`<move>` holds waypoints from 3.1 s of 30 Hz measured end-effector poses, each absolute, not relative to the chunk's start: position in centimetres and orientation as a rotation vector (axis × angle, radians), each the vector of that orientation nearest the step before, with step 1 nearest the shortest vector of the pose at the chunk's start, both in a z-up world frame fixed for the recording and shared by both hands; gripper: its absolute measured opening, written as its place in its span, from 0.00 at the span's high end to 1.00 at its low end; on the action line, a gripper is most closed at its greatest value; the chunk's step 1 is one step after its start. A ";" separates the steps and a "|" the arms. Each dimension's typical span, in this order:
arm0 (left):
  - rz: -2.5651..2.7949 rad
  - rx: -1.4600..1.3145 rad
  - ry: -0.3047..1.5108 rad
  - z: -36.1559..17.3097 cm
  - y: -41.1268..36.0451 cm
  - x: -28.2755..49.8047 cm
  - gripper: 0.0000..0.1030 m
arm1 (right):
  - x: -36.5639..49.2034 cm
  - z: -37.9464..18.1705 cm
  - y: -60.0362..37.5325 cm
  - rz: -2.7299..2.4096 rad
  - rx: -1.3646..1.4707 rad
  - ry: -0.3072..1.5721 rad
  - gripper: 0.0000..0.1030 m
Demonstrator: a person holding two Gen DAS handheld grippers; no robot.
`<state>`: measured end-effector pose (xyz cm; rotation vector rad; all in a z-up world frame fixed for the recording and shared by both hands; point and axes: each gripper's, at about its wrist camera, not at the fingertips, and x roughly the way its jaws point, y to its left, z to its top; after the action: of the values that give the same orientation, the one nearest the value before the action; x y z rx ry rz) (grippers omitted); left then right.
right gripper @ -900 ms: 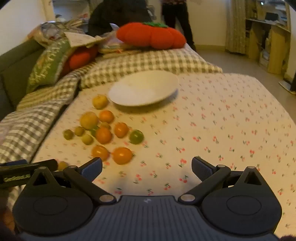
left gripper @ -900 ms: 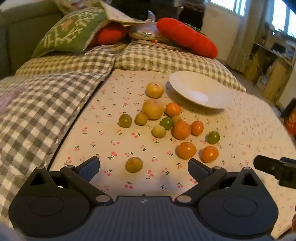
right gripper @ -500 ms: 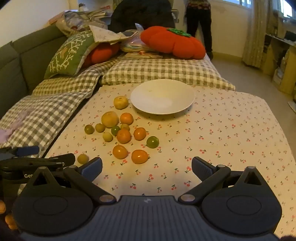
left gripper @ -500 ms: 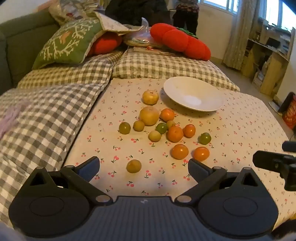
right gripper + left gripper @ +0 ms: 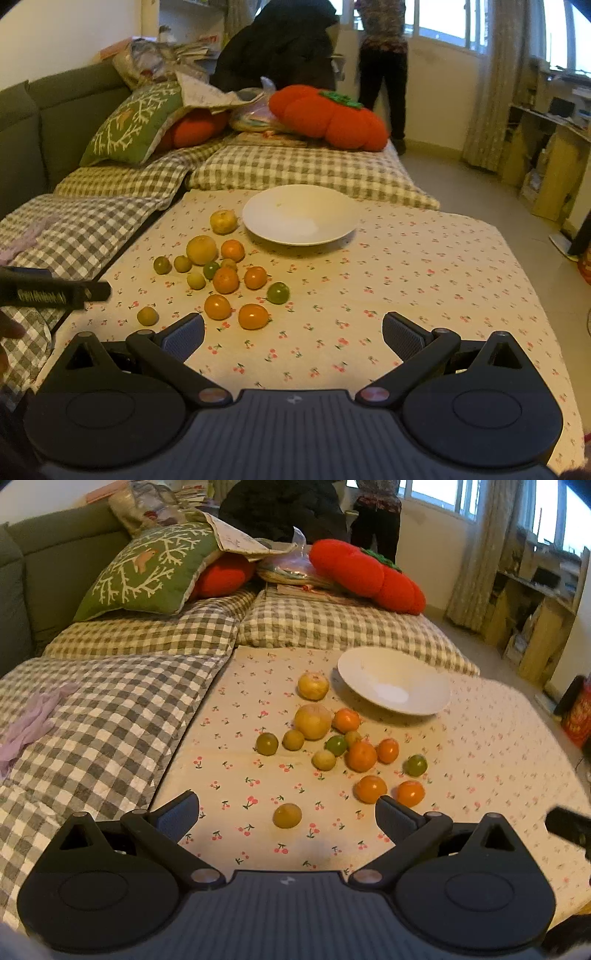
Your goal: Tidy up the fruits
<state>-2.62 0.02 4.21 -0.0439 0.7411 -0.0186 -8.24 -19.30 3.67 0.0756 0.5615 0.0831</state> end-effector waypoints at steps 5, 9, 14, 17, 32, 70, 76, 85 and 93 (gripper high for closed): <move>-0.041 -0.055 0.728 7.0 -0.1 -5.4 0.03 | -11.0 5.6 -20.9 0.106 0.165 0.516 0.00; -0.040 -0.072 0.718 8.8 0.1 -7.8 0.03 | -12.4 6.4 -20.8 0.133 0.185 0.516 0.00; -0.022 -0.079 0.689 10.4 -0.1 -9.0 0.03 | -14.4 6.6 -20.6 0.108 0.146 0.493 0.00; -0.017 -0.055 0.683 10.8 -0.8 -9.4 0.03 | -15.5 7.0 -21.4 0.091 0.185 0.469 0.00; -0.051 -0.065 0.723 9.4 -2.0 -8.1 0.03 | -15.2 4.5 -22.5 0.117 0.230 0.461 0.00; -0.112 0.044 0.835 3.8 0.2 13.0 0.10 | 0.8 -5.6 -16.8 0.267 0.124 0.506 0.19; -0.137 0.006 0.916 -0.1 0.8 14.0 0.14 | 2.3 -6.6 -16.4 0.237 0.110 0.521 0.28; -0.209 -0.007 0.958 -0.2 0.5 10.9 0.16 | 2.6 -7.1 -16.7 0.258 0.106 0.544 0.41; -0.182 -0.067 1.031 -1.9 2.2 8.2 0.26 | 2.8 -6.3 -15.7 0.259 0.055 0.544 0.43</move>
<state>8.18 2.18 -1.86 -0.0669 1.0306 -0.1817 2.84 -15.73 -6.31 0.0553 0.5435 0.2593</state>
